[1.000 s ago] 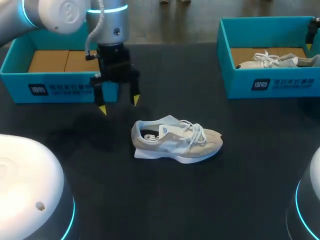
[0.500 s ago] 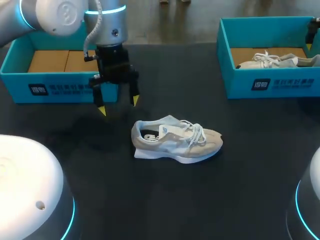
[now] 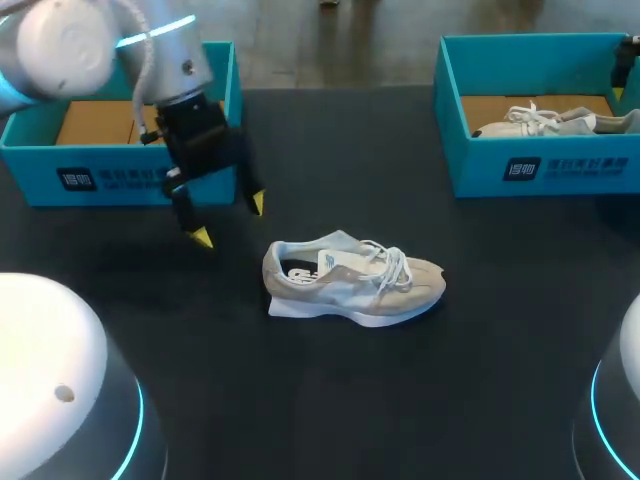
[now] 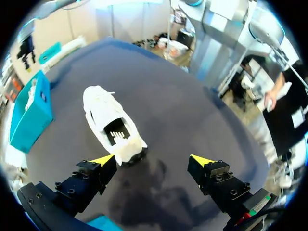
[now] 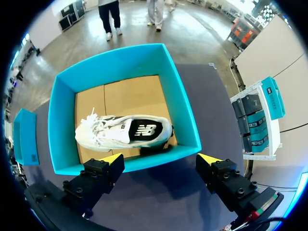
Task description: Take the shoe out of the shoebox, open the shoe tongue, remove and reinsert the insole, then place the shoe into the shoebox
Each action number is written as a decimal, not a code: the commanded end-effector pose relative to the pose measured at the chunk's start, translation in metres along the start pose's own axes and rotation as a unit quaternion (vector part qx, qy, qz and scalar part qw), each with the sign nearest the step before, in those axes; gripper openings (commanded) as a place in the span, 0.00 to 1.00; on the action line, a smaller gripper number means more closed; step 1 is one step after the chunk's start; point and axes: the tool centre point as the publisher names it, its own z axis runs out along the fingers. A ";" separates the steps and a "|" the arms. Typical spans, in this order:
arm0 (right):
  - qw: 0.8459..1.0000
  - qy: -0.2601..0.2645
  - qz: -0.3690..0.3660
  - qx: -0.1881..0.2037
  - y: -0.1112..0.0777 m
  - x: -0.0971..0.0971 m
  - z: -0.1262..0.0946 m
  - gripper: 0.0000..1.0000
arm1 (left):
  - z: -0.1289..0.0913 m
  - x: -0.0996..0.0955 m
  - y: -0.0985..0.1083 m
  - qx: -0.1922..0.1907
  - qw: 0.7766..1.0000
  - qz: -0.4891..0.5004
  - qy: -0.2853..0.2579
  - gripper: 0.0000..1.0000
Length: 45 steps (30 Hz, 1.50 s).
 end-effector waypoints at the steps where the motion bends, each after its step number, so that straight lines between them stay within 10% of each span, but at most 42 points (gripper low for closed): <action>1: 1.000 0.001 0.000 -0.001 -0.001 0.000 0.000 1.00 | 0.007 0.021 0.007 0.057 0.993 -0.025 -0.098 1.00; 45: 1.000 0.001 0.000 -0.001 -0.001 0.000 0.000 1.00 | 0.065 0.056 0.054 0.226 0.904 -0.194 -0.307 1.00</action>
